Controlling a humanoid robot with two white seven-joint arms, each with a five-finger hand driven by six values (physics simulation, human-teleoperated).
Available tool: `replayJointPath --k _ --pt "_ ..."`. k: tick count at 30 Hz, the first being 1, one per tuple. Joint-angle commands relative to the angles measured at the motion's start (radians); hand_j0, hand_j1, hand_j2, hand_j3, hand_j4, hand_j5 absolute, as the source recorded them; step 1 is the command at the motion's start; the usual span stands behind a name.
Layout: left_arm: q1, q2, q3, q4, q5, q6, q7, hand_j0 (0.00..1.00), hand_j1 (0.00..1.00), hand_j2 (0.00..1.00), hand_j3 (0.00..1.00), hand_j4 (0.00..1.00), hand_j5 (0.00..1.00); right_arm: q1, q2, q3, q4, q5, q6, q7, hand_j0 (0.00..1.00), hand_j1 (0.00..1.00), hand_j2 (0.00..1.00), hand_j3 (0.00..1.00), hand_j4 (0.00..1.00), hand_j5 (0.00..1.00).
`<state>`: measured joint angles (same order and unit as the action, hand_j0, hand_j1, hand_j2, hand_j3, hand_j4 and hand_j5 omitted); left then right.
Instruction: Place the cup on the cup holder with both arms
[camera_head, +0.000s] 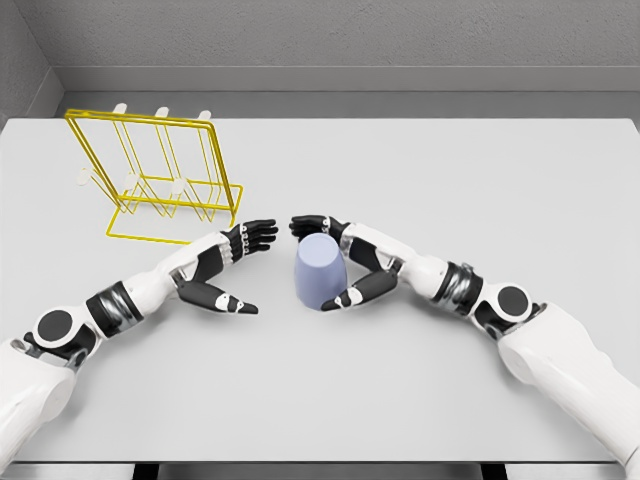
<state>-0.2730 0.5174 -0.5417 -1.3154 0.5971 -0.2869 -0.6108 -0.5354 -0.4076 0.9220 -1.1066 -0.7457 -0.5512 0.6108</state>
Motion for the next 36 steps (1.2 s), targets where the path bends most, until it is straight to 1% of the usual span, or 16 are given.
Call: replayJointPath --k 1,7,15,18,19,20,21,22,23,25,28,30,32,33,35,36 --pt "0.002 0.001 0.0 -0.001 0.007 0.0 0.0 1.0 1.0 1.0 1.0 1.0 1.0 0.0 -0.002 -0.002 -0.001 -0.006 0.001 0.0 1.0 1.0 1.0 1.0 1.0 1.0" --pt "0.002 0.003 0.0 -0.001 0.007 0.0 0.0 1.0 1.0 1.0 1.0 1.0 1.0 -0.014 -0.01 -0.002 0.004 -0.006 -0.001 0.0 1.0 1.0 1.0 1.0 1.0 1.0" --pt "0.003 -0.004 0.011 -0.001 0.006 -0.001 0.0 1.0 1.0 1.0 1.0 1.0 1.0 -0.017 -0.088 -0.002 0.004 0.006 -0.003 0.0 1.0 1.0 1.0 1.0 1.0 1.0" --pt "0.003 -0.025 0.011 -0.002 0.006 -0.014 0.0 1.0 1.0 1.0 1.0 1.0 1.0 -0.025 -0.142 -0.005 -0.004 0.008 -0.01 0.0 1.0 1.0 1.0 1.0 1.0 1.0" --pt "0.005 -0.042 0.011 -0.001 0.006 -0.017 0.0 1.0 1.0 1.0 1.0 1.0 1.0 -0.046 -0.155 -0.006 -0.006 0.006 -0.012 0.0 1.0 1.0 1.0 1.0 1.0 1.0" --pt "0.008 -0.056 0.012 0.001 0.004 -0.034 0.0 1.0 1.0 1.0 1.0 1.0 1.0 -0.058 -0.189 -0.009 -0.006 0.006 -0.013 0.0 1.0 1.0 1.0 1.0 1.0 1.0" --pt "0.014 -0.062 0.012 0.001 0.006 -0.049 0.0 1.0 1.0 1.0 1.0 1.0 1.0 -0.075 -0.206 -0.031 -0.006 0.006 -0.013 0.0 1.0 1.0 1.0 1.0 1.0 1.0" --pt "0.017 -0.079 0.012 0.001 0.004 -0.067 0.0 1.0 1.0 1.0 1.0 1.0 1.0 -0.083 -0.237 -0.072 -0.005 0.005 -0.012 0.0 1.0 1.0 1.0 1.0 1.0 1.0" --pt "0.017 -0.082 0.012 0.002 0.004 -0.092 0.0 1.0 1.0 1.0 1.0 1.0 1.0 -0.098 -0.267 -0.089 0.002 0.006 -0.012 0.0 1.0 1.0 1.0 1.0 1.0 1.0" --pt "0.017 -0.102 0.014 0.019 0.004 -0.097 0.0 1.0 1.0 1.0 1.0 1.0 1.0 -0.121 -0.326 -0.088 0.001 0.006 -0.012 0.0 1.0 1.0 1.0 1.0 1.0 1.0" --pt "0.015 -0.132 0.031 0.054 -0.017 -0.095 0.0 1.0 1.0 1.0 1.0 1.0 1.0 -0.193 -0.389 -0.088 -0.001 0.006 -0.015 0.0 1.0 1.0 1.0 1.0 1.0 1.0" --pt "0.006 -0.171 0.046 0.108 -0.034 -0.094 0.0 1.0 1.0 1.0 1.0 1.0 1.0 -0.201 -0.415 -0.086 0.002 0.008 -0.019 0.0 1.0 1.0 1.0 1.0 1.0 1.0" --pt "0.003 -0.172 0.049 0.111 -0.037 -0.092 0.0 1.0 1.0 1.0 1.0 1.0 1.0 -0.195 -0.456 -0.078 0.008 0.008 -0.018 0.0 1.0 1.0 1.0 1.0 1.0 1.0" --pt "0.003 -0.189 0.049 0.123 -0.04 -0.092 0.0 1.0 1.0 1.0 1.0 1.0 1.0 -0.196 -0.464 -0.084 0.013 0.009 -0.018 0.0 1.0 1.0 1.0 1.0 1.0 1.0" --pt "0.005 -0.195 0.043 0.127 -0.04 -0.092 0.0 1.0 1.0 1.0 1.0 1.0 1.0 -0.206 -0.464 -0.089 0.024 0.017 -0.019 0.0 1.0 1.0 1.0 1.0 1.0 1.0" --pt "0.005 -0.204 0.042 0.127 -0.048 -0.094 0.0 1.0 1.0 1.0 1.0 1.0 1.0 -0.212 -0.464 -0.088 0.045 0.046 -0.022 0.0 1.0 1.0 1.0 1.0 1.0 1.0"
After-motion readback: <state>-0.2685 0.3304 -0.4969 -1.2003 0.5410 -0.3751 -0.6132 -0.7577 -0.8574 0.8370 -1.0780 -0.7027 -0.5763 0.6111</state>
